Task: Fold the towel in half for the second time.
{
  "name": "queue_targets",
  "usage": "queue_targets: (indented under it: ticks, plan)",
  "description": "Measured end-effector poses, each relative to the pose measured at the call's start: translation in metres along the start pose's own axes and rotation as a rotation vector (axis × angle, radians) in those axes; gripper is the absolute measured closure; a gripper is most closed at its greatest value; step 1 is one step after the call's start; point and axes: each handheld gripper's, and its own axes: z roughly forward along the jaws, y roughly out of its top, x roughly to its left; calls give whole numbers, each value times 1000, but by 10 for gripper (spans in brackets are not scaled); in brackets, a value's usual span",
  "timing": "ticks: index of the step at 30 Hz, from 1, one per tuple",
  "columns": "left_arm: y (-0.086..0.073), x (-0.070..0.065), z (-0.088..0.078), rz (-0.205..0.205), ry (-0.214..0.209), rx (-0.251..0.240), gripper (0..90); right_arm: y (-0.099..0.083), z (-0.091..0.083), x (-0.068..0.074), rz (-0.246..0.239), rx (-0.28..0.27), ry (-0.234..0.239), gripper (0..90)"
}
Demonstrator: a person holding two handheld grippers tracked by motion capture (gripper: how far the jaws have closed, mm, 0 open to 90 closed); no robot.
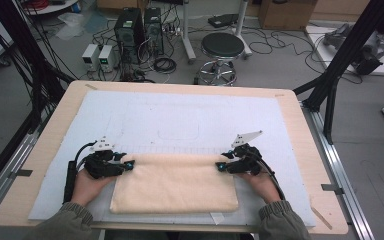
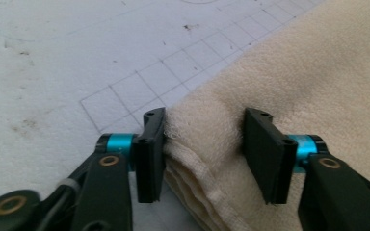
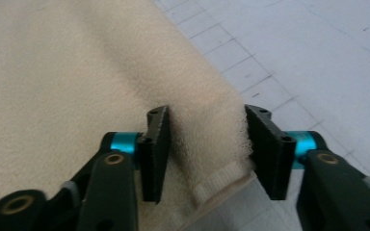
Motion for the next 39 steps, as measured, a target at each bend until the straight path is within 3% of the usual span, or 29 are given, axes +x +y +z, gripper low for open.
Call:
queue_targets:
  ticks: [5,8,14,18,21,25,34,36,37,38,39]
  plan:
    - [-1,1,-1,-12,-25,0,673,0,0,1,15,5,29,685]
    - [0,-1,-2,-9,-16,2,719,1,-1,2,8,12,29,729]
    - [10,-6,-7,29,48,-8,755,8,-8,8,-32,15,-9,758]
    - [24,-3,-5,10,90,-56,758,16,-12,7,-53,12,-45,759]
    - [36,3,-4,27,128,-66,758,29,-16,1,-54,-28,-80,759]
    - [56,14,0,-6,160,-103,758,47,-18,-14,-37,-75,-124,757]
    - [106,36,13,15,228,-103,756,76,-10,-49,18,-105,-191,755]
    - [111,39,19,32,248,-91,728,80,-8,-54,18,-105,-226,682]
    - [112,41,22,28,294,-67,660,82,-7,-56,22,-102,-259,630]
    - [111,43,23,21,312,-58,572,83,-6,-58,29,-101,-268,614]
    - [109,46,23,5,305,-55,516,82,-5,-59,38,-102,-262,587]
